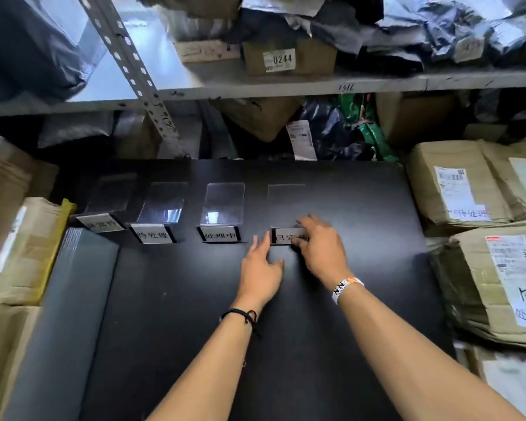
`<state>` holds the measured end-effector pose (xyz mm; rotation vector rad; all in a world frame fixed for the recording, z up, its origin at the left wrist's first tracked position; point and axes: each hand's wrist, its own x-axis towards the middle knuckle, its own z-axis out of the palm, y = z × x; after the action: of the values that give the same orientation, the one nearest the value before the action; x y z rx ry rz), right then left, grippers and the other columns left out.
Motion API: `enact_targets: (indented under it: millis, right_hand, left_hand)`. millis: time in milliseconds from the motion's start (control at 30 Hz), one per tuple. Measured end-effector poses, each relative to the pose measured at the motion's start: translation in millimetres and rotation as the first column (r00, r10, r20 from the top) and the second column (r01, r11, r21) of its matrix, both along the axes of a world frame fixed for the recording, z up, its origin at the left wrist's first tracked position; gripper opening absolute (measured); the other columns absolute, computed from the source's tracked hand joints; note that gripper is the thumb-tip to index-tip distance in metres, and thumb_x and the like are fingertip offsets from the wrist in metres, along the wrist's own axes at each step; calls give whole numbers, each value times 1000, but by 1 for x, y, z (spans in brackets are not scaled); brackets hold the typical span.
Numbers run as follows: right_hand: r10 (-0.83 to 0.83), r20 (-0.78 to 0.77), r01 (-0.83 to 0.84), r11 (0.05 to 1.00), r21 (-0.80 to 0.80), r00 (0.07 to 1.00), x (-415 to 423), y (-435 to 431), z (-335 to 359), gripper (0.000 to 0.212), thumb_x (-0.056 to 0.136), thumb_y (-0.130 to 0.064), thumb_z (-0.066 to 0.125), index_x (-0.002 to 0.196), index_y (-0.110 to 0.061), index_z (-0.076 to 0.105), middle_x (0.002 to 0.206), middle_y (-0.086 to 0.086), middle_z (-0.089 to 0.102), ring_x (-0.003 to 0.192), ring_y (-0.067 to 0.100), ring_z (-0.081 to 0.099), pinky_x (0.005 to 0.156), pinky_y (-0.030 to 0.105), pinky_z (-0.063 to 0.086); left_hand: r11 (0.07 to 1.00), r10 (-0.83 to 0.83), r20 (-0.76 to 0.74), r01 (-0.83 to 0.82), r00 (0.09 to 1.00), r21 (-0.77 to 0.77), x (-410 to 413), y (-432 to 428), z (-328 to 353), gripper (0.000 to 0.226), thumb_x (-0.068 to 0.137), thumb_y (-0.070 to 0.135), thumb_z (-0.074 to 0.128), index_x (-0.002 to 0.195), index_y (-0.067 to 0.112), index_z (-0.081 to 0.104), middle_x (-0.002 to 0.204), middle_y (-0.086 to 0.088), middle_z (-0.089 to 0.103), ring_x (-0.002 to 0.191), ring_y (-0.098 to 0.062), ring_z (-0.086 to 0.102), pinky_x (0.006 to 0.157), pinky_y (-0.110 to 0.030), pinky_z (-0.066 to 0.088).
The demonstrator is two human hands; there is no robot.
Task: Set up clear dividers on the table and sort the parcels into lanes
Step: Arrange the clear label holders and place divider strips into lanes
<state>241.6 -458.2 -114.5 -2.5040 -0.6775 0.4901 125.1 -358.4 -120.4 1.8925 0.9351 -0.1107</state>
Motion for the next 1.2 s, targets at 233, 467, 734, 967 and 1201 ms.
enact_targets:
  millis: [233,467,734,967,1201]
  right_hand:
    - [-17,22,17,1000,-5,1000,-1,-1,-12,53,94,-18,73,145,-18,58,154,5,53,136,32,52,103,40,48]
    - [-32,27,32,999,-5,999,-1,2,-6,48,95,-19,72,142,-16,60,148,6,56,130,34,55,98,44,51]
    - [-39,20,40,999,-30,999,-5,0,-7,52,99,-23,69,149,-18,55,161,7,46,141,33,47,105,44,47]
    - [-5,65,12,994,-108,998,-5,-1,0,61,101,-40,64,157,-29,43,165,-1,40,142,28,48,101,44,49]
    - [-93,255,146,969,-201,962,-6,-3,46,88,91,-81,43,162,-29,30,163,2,42,133,35,55,99,53,44]
  left_hand:
    - [997,-73,-71,74,995,12,-4,1,-14,78,101,28,60,164,43,17,175,5,8,156,-28,28,120,-31,27]
    - [997,-79,-105,78,991,-14,3,0,-11,77,104,33,53,166,42,8,176,5,1,154,-33,32,122,-35,28]
    - [995,-101,-134,100,986,-9,3,0,-11,74,107,37,49,166,42,5,176,5,-1,153,-35,34,122,-39,29]
    - [994,-111,-139,106,984,-40,5,-2,-8,77,107,35,49,166,38,-1,176,4,-5,158,-30,25,124,-39,26]
    - [991,34,77,-44,996,130,-13,14,42,55,108,26,51,161,26,36,159,-4,47,145,-22,44,117,-33,36]
